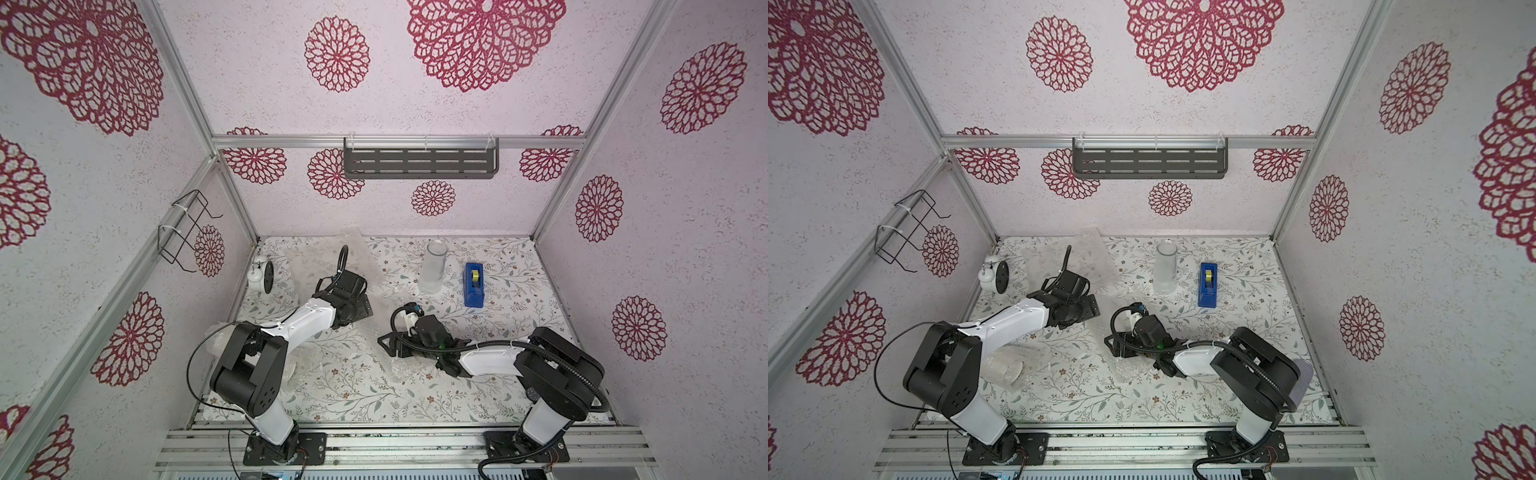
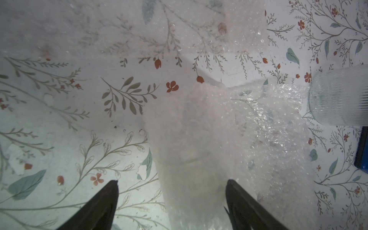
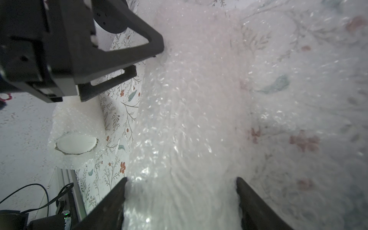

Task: Wrap vases in bubble wrap
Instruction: Wrap the vase in bubble wrap.

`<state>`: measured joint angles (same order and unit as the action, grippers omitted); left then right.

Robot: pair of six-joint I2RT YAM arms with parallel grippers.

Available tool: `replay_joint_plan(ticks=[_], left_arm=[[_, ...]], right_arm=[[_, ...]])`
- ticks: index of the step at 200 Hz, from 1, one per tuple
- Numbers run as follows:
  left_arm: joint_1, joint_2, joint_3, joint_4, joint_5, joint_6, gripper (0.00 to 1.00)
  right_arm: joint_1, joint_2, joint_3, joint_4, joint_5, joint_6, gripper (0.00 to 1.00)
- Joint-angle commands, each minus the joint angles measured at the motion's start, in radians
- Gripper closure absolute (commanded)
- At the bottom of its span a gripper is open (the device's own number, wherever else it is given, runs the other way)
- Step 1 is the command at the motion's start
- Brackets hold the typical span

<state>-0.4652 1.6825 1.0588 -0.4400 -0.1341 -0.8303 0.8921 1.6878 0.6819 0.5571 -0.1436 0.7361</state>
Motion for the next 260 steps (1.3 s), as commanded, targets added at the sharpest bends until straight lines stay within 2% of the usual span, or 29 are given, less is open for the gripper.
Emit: replay_joint_plan(ticks=[1, 30, 52, 78, 124, 179, 229, 237, 260], left_arm=[[-0.004, 0.031, 0.009, 0.009, 0.018, 0.014, 0.13], [-0.012, 0.021, 0.008, 0.018, 0.022, 0.011, 0.10], [-0.022, 0.020, 0.017, 0.039, 0.103, -0.007, 0.04], [-0.059, 0.055, 0.039, 0.010, 0.057, -0.015, 0.02], [-0.058, 0.124, 0.069, -0.027, 0.010, -0.015, 0.10], [-0.058, 0.176, 0.098, -0.061, -0.039, -0.018, 0.21], [-0.061, 0.195, 0.097, -0.071, -0.092, -0.023, 0.22], [-0.062, 0.199, 0.101, -0.072, -0.091, -0.022, 0.22], [-0.073, 0.208, 0.110, -0.077, -0.100, -0.021, 0.21]], right_arm=[[0.012, 0.053, -0.042, -0.143, -0.035, 0.034, 0.30], [0.010, 0.050, -0.051, -0.131, -0.028, 0.044, 0.29], [0.010, 0.050, -0.056, -0.120, -0.023, 0.049, 0.29], [0.010, 0.051, -0.056, -0.117, -0.022, 0.053, 0.29], [0.009, 0.042, -0.062, -0.118, -0.006, 0.048, 0.28], [0.010, 0.002, -0.071, -0.141, 0.021, 0.039, 0.19], [0.012, -0.074, -0.092, -0.174, 0.032, 0.017, 0.13], [0.014, -0.092, -0.094, -0.185, 0.033, 0.008, 0.02], [0.021, -0.158, -0.105, -0.231, 0.053, -0.012, 0.01]])
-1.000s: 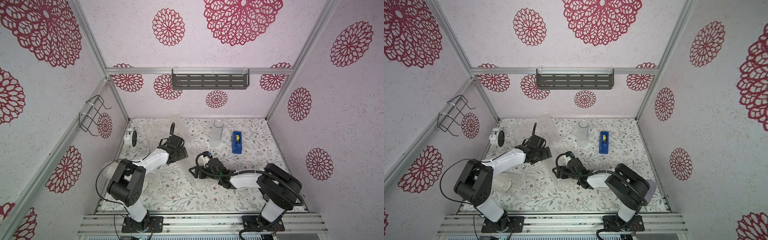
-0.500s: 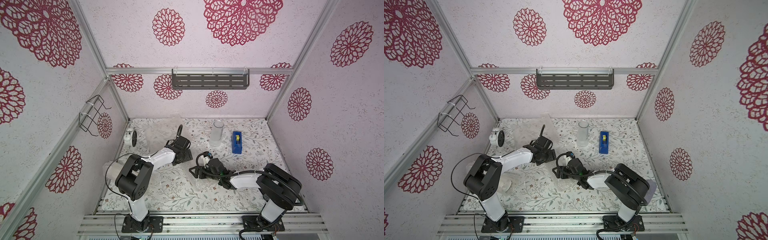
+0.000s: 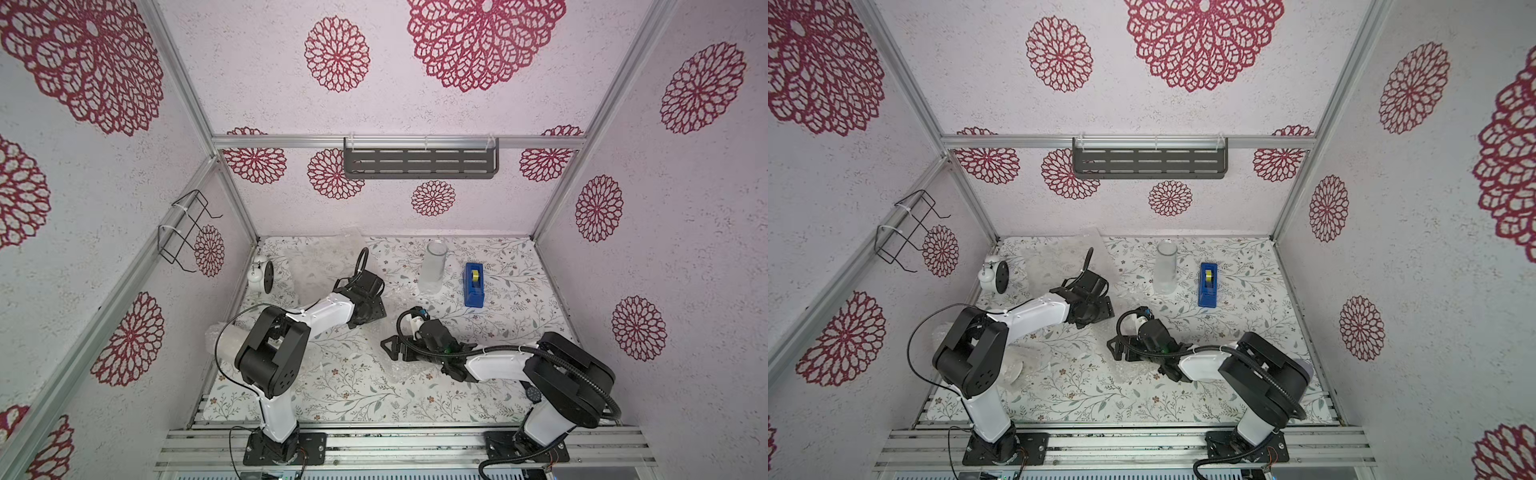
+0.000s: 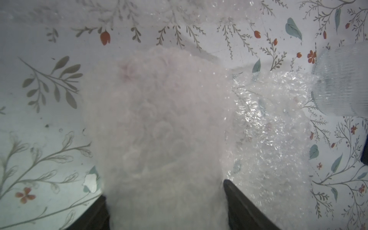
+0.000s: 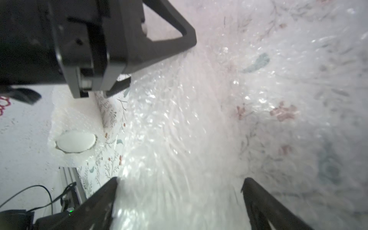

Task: Wrap vases in bubble wrap
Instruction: Wrap the vase in bubble wrap.

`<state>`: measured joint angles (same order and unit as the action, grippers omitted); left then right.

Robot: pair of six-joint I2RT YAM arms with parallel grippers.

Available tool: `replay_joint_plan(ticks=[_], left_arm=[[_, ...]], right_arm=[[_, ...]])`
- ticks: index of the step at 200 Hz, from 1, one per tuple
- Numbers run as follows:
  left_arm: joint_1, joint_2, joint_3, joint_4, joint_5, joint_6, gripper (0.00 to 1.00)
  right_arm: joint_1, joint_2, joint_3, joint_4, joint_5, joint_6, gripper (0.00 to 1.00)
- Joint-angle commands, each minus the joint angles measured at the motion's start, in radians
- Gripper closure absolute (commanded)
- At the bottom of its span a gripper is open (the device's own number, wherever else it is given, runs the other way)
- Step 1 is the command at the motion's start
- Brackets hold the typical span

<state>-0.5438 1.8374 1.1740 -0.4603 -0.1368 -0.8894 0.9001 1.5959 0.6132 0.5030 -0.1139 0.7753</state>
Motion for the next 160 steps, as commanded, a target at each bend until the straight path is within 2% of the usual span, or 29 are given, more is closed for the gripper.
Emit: replay_joint_plan(ticks=[1, 42, 77, 90, 112, 129, 144, 160], left_arm=[[0.005, 0.053, -0.005, -0.057, -0.099, 0.038, 0.21], [-0.010, 0.060, 0.009, -0.069, -0.114, 0.035, 0.21], [-0.020, 0.069, 0.017, -0.071, -0.119, 0.029, 0.20], [-0.022, 0.070, 0.022, -0.071, -0.119, 0.027, 0.20], [-0.027, 0.069, 0.027, -0.075, -0.119, 0.026, 0.20], [-0.028, 0.069, 0.032, -0.082, -0.125, 0.026, 0.20], [-0.030, 0.066, 0.033, -0.084, -0.128, 0.026, 0.20], [-0.030, 0.068, 0.040, -0.093, -0.130, 0.025, 0.20]], right_arm=[[0.013, -0.069, -0.037, -0.179, 0.025, -0.052, 0.01], [0.031, -0.228, -0.056, -0.312, 0.107, -0.084, 0.01], [0.069, -0.360, -0.058, -0.374, 0.266, -0.126, 0.01], [0.073, -0.370, -0.038, -0.406, 0.323, -0.087, 0.01], [0.073, -0.364, -0.007, -0.425, 0.342, -0.137, 0.01], [0.072, -0.394, -0.033, -0.365, 0.336, -0.157, 0.01], [0.073, -0.415, -0.068, -0.285, 0.322, -0.131, 0.01], [0.088, -0.377, -0.022, -0.314, 0.322, -0.127, 0.01]])
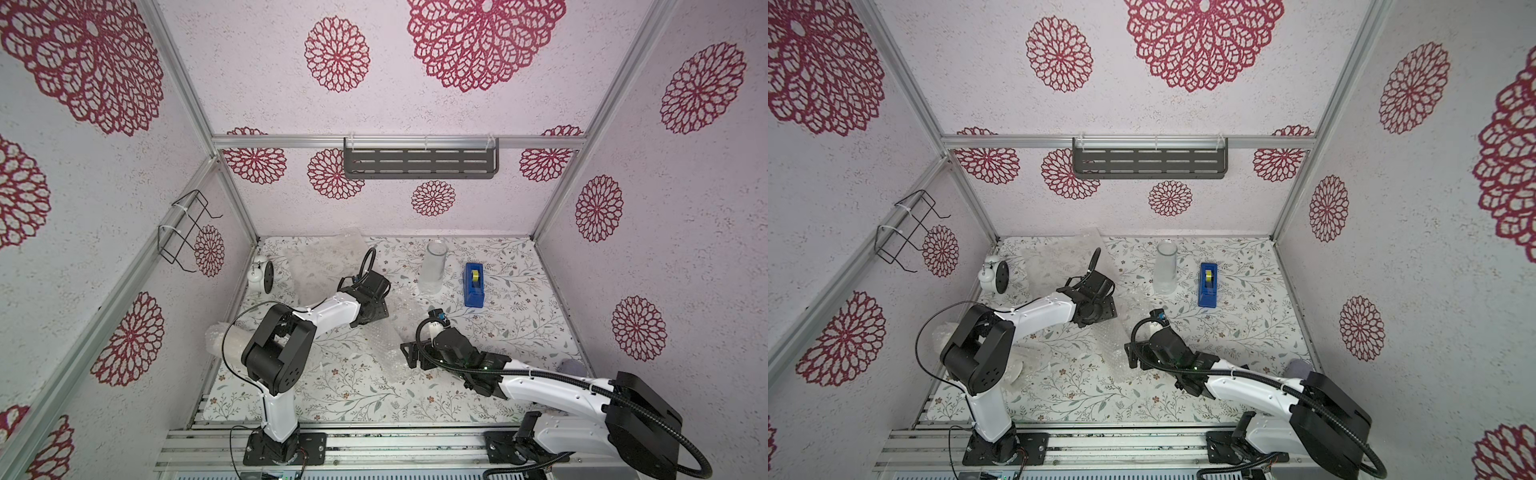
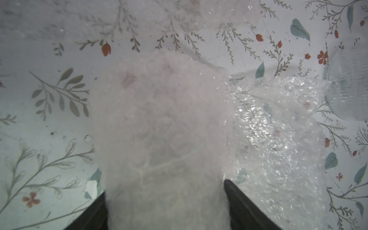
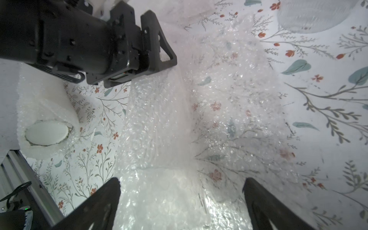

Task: Wrap vases in bubble wrap
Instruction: Wrap the vase in bubble wrap.

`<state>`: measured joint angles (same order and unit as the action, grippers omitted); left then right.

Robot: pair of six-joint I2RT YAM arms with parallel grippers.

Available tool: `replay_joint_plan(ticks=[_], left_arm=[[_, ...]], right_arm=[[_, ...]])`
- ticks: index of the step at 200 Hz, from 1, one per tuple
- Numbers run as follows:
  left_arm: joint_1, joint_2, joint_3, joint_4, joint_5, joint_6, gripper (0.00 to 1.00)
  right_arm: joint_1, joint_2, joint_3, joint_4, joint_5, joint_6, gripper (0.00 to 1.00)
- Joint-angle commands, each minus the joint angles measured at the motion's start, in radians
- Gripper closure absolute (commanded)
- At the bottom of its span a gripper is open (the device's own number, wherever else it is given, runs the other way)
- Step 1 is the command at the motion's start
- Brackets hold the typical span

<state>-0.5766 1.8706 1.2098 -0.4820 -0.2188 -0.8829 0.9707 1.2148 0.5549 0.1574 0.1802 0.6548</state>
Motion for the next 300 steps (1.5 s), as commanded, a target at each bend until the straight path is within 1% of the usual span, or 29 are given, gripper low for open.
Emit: replay_joint_plan(ticks=[1, 24, 53, 64, 91, 106, 122, 140, 165, 187, 208, 236, 241, 273, 300], left_arm=[[0.003, 0.035, 0.005, -0.072, -0.047, 0.018, 0.20], [0.001, 0.027, 0.001, -0.065, -0.040, 0.014, 0.20], [0.000, 0.037, 0.003, -0.059, -0.035, 0.010, 0.19], [0.001, 0.044, 0.007, -0.060, -0.029, 0.012, 0.19], [0.000, 0.047, 0.008, -0.056, -0.028, 0.011, 0.19], [0.000, 0.047, 0.008, -0.053, -0.026, 0.007, 0.19], [0.000, 0.052, 0.010, -0.053, -0.027, 0.003, 0.19], [0.000, 0.056, 0.017, -0.058, -0.027, 0.000, 0.19], [0.000, 0.058, 0.020, -0.060, -0.034, -0.008, 0.19], [0.000, 0.062, 0.038, -0.069, -0.033, -0.007, 0.18], [0.001, 0.053, 0.059, -0.078, -0.028, -0.002, 0.13], [0.007, -0.001, 0.072, -0.051, 0.012, 0.021, 0.00], [0.009, -0.013, 0.072, -0.047, 0.018, 0.024, 0.02], [0.027, -0.085, 0.073, -0.038, 0.047, 0.024, 0.02], [0.033, -0.127, 0.062, -0.057, 0.019, 0.025, 0.02]], right_arm=[[0.020, 0.008, 0.042, 0.028, 0.029, -0.009, 0.01], [0.080, 0.084, 0.138, -0.023, 0.050, -0.046, 0.03], [0.107, 0.208, 0.245, -0.106, 0.066, -0.054, 0.05], [0.122, 0.248, 0.287, -0.152, 0.094, -0.058, 0.05], [0.131, 0.330, 0.347, -0.234, 0.129, -0.042, 0.06], [0.131, 0.364, 0.355, -0.228, 0.105, -0.039, 0.07], [0.131, 0.387, 0.344, -0.201, 0.063, -0.015, 0.07], [0.131, 0.411, 0.343, -0.200, 0.052, 0.006, 0.07], [0.122, 0.418, 0.300, -0.160, 0.026, 0.059, 0.08], [0.109, 0.388, 0.231, -0.087, 0.016, 0.110, 0.12], [0.070, 0.354, 0.148, 0.013, -0.039, 0.154, 0.18], [0.016, 0.342, 0.042, 0.194, -0.143, 0.194, 0.20], [0.010, 0.345, 0.031, 0.217, -0.160, 0.202, 0.20], [0.000, 0.350, -0.009, 0.295, -0.195, 0.253, 0.20], [-0.017, 0.369, -0.050, 0.380, -0.234, 0.299, 0.20]])
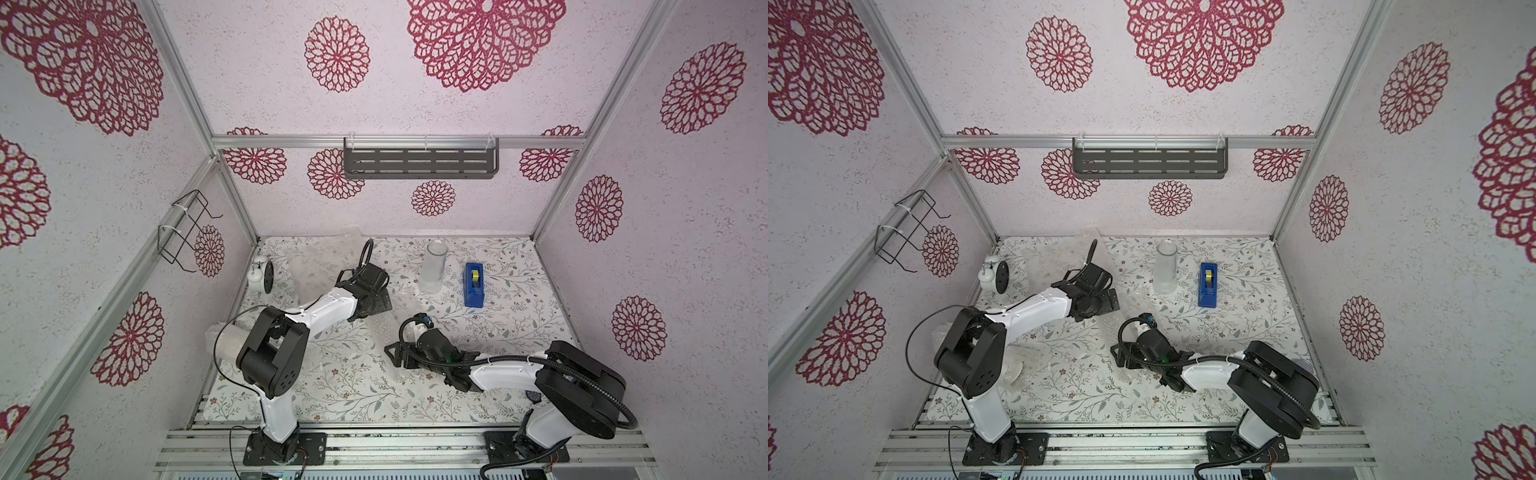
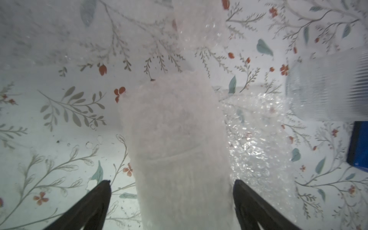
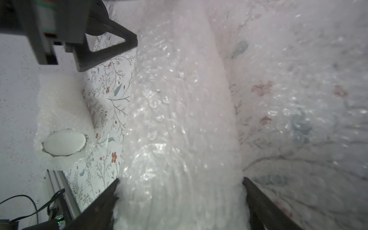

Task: Wrap vases in bubble wrap
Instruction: Wrap the vase in bubble wrap.

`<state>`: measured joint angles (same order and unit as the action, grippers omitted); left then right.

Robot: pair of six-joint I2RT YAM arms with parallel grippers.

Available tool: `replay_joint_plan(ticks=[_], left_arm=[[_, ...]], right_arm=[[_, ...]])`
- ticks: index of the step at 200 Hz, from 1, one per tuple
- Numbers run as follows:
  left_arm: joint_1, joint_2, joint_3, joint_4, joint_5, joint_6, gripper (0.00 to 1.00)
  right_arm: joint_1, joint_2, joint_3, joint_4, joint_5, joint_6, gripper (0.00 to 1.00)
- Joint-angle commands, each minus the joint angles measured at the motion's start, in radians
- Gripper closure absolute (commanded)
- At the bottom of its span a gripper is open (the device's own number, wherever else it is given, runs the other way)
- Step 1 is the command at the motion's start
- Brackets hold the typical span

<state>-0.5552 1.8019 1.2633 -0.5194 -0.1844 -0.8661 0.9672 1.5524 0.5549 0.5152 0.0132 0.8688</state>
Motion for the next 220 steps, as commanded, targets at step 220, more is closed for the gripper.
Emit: replay_joint_plan(ticks=[220], left_arm=[[-0.031, 0.041, -0.110, 0.111, 0.061, -0.023, 0.19]], right_arm=[[-0.048, 0.120, -0.132, 0.265, -0.118, 0.291, 0.12]])
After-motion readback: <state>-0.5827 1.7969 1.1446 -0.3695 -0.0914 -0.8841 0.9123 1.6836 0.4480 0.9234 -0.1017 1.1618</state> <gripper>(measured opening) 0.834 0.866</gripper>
